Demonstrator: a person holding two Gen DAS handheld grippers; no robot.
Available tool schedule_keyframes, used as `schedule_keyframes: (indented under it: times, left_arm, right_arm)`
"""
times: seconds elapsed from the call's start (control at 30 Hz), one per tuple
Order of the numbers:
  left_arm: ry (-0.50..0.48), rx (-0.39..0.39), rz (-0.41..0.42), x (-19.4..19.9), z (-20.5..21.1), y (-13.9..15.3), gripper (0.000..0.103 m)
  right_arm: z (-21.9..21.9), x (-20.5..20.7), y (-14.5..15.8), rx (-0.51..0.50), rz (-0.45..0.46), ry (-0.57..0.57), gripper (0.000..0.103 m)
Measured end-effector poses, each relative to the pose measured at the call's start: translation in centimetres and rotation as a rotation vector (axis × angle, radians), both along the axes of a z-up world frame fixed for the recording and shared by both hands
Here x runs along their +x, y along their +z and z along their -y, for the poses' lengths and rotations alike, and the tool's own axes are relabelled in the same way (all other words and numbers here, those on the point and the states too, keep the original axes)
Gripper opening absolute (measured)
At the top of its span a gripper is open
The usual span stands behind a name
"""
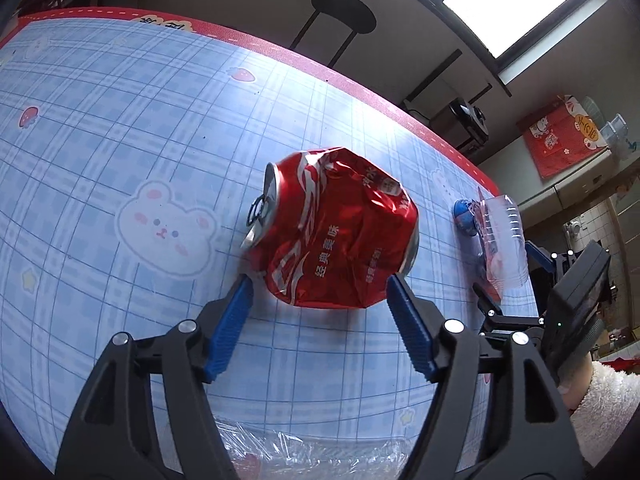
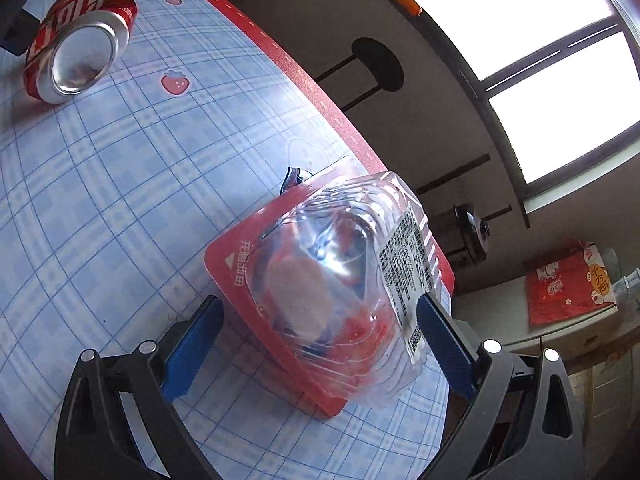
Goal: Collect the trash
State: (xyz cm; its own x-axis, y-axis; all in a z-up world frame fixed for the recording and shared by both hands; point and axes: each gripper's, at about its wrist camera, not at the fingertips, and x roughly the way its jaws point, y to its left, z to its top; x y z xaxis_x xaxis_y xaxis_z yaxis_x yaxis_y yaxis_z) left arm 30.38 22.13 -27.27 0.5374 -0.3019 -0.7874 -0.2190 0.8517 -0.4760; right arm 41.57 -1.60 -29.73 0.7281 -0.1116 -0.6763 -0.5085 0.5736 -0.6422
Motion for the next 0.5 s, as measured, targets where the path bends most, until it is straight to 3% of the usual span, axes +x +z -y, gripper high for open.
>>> schedule_keyframes:
  times: [0.1, 0.17, 0.4, 0.5]
  left_arm:
    - [0.027, -0.051, 0.010, -0.5, -0.9, -0.1, 0.077]
    - [0.054, -0.069, 0.024, -0.8, -1.7, -0.1, 0.086]
    - [0.078, -0.060, 0.043, 0.1, -2.4, 0.0, 0.087]
    - [0.092, -0.091, 0.050, 0.7, -2.3, -0.2, 0.087]
  right_arm:
    - [0.8, -0.1, 0.9, 0.040, -0.021, 0.006, 0.072]
    - [1.6, -0.1, 1.9, 0.078, -0.035, 0.008, 0.065]
    - [3.7, -0.6, 6.3, 0.280, -0.104, 0.002, 0.058]
    - [4.5, -1.4, 7.9, 0.358, -0.117, -0.009, 0.057]
